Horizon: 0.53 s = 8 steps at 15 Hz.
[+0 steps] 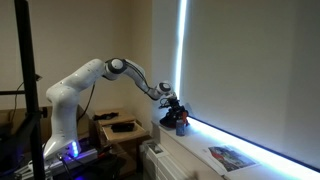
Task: Put the screwdriver on the blue tin
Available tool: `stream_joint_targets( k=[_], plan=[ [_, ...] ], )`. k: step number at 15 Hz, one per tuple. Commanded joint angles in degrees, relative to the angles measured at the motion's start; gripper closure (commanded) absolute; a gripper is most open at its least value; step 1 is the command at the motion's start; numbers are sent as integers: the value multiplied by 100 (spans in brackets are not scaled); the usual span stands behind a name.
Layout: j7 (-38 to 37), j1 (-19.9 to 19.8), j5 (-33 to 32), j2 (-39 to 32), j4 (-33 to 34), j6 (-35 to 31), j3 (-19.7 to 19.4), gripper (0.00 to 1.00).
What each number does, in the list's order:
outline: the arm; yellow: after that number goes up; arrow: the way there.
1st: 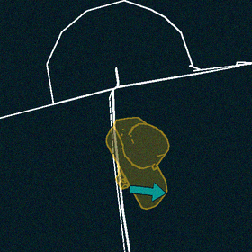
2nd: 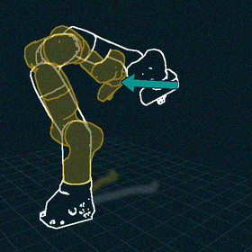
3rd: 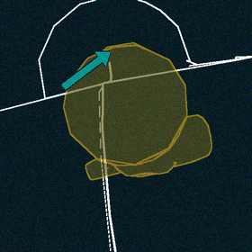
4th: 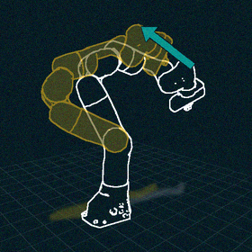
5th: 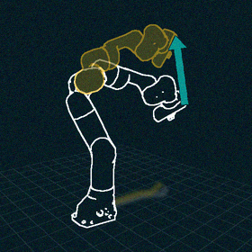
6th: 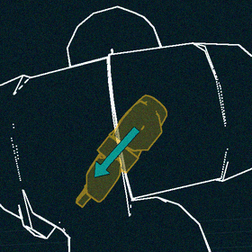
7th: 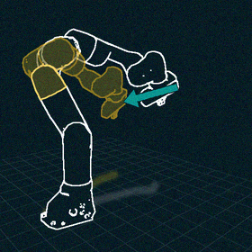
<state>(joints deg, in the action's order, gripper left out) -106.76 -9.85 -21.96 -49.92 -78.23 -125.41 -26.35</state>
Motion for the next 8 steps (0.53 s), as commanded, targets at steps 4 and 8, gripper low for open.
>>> stream_joint_targets(
  k=[4,8],
  plan=[
    [-27,64,102,-18,201,219,62,68],
    [-146,72,22,-16,172,167,38,60]
  ],
)
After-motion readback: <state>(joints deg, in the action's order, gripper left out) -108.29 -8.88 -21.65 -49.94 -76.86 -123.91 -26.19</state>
